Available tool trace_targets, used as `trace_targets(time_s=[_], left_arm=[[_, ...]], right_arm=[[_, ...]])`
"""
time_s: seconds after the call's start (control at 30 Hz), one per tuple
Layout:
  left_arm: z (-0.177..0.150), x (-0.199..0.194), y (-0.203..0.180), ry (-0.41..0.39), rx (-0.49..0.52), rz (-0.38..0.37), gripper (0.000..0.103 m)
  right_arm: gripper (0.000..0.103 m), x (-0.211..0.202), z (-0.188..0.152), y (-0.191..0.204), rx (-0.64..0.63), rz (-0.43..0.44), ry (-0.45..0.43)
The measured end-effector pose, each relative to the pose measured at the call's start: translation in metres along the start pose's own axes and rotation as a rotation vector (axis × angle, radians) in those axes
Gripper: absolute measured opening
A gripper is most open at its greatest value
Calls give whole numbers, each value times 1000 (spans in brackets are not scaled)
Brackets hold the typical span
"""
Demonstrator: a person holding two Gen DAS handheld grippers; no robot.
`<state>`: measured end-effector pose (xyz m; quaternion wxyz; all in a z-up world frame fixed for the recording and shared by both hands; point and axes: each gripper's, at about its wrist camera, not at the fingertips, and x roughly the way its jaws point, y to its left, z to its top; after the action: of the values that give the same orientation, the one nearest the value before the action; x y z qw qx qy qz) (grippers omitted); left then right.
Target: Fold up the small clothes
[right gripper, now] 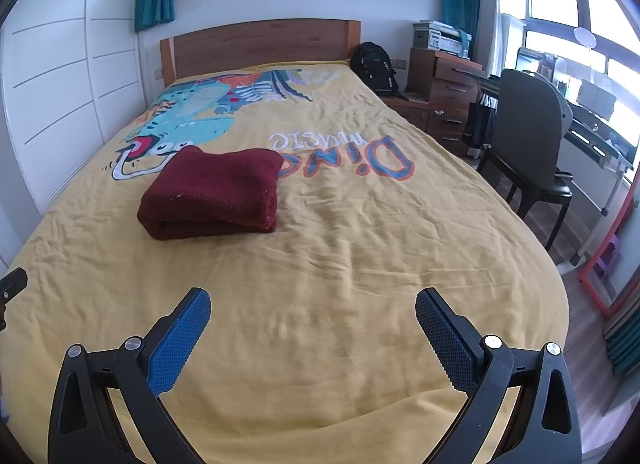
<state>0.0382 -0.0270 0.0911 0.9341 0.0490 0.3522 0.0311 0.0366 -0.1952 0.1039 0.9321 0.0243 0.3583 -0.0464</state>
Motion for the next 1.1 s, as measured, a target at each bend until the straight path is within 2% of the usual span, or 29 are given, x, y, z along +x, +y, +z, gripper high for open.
trace_targets(time_s=[1.1], left_arm=[[-6,3,-3,25,-14,-29,102]], right_arm=[[102,-1,-7,-10,20,-17,4]])
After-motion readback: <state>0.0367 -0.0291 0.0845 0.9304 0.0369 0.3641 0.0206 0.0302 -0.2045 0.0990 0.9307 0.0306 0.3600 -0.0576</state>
